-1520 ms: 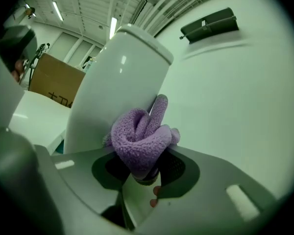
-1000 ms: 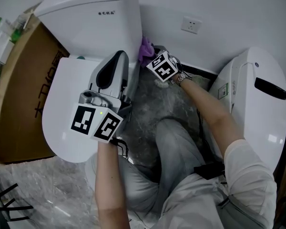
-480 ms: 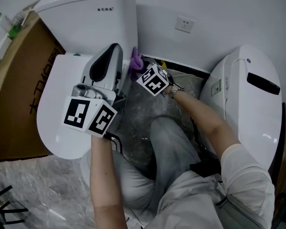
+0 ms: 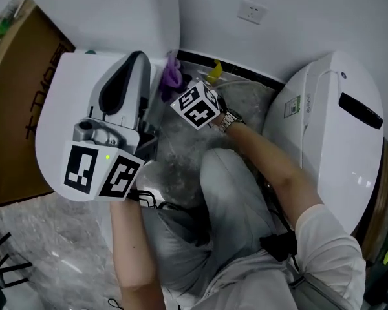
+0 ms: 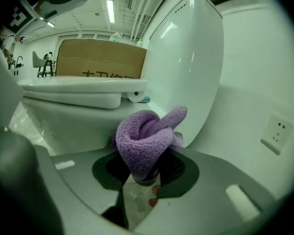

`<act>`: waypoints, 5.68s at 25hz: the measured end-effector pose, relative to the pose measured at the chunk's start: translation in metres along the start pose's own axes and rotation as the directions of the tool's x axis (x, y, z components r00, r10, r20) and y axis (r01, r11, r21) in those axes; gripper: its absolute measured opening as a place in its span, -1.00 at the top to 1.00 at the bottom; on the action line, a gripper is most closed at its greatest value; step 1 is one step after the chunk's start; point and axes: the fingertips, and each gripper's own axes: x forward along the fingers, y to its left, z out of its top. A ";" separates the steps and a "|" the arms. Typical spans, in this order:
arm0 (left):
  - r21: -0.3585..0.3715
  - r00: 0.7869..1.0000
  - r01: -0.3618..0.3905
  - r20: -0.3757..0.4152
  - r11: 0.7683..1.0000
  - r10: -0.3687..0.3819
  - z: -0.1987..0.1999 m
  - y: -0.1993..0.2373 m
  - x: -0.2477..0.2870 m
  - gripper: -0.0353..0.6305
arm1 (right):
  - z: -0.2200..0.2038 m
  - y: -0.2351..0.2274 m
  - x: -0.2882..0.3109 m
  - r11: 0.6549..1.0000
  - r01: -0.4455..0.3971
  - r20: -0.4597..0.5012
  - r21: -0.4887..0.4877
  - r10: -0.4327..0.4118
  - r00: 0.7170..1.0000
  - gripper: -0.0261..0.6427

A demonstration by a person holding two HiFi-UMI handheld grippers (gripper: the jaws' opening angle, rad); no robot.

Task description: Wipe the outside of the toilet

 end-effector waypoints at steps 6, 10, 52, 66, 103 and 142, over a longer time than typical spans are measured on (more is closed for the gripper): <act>0.033 0.994 -0.105 -0.009 0.994 0.105 0.000 -0.016 -0.023 0.88 | 0.003 0.015 -0.005 0.999 -0.043 0.015 -0.003 0.043 0.999 0.55; 0.141 0.991 -0.118 -0.041 0.983 0.125 -0.004 -0.044 -0.039 0.88 | 0.001 0.048 -0.019 0.990 -0.142 0.027 -0.016 0.142 0.989 0.54; 0.259 0.775 -0.618 0.046 0.742 0.630 -0.092 -0.017 -0.299 0.88 | 0.009 0.336 -0.087 0.864 -0.478 0.017 -0.160 0.486 0.874 0.53; 0.257 0.808 -0.562 -0.030 0.786 0.588 -0.131 -0.033 -0.275 0.88 | -0.063 0.243 -0.078 0.655 -0.680 -0.166 -0.329 0.668 0.725 0.52; 0.132 0.798 -0.588 -0.065 0.798 0.599 -0.186 -0.003 -0.278 0.88 | -0.097 0.077 0.057 0.953 -0.302 -0.248 -0.031 0.286 0.926 0.52; 0.109 0.776 -0.603 -0.149 0.790 0.613 -0.235 -0.007 -0.285 0.88 | -0.166 0.272 0.021 0.675 -0.723 -0.331 0.147 0.723 0.607 0.52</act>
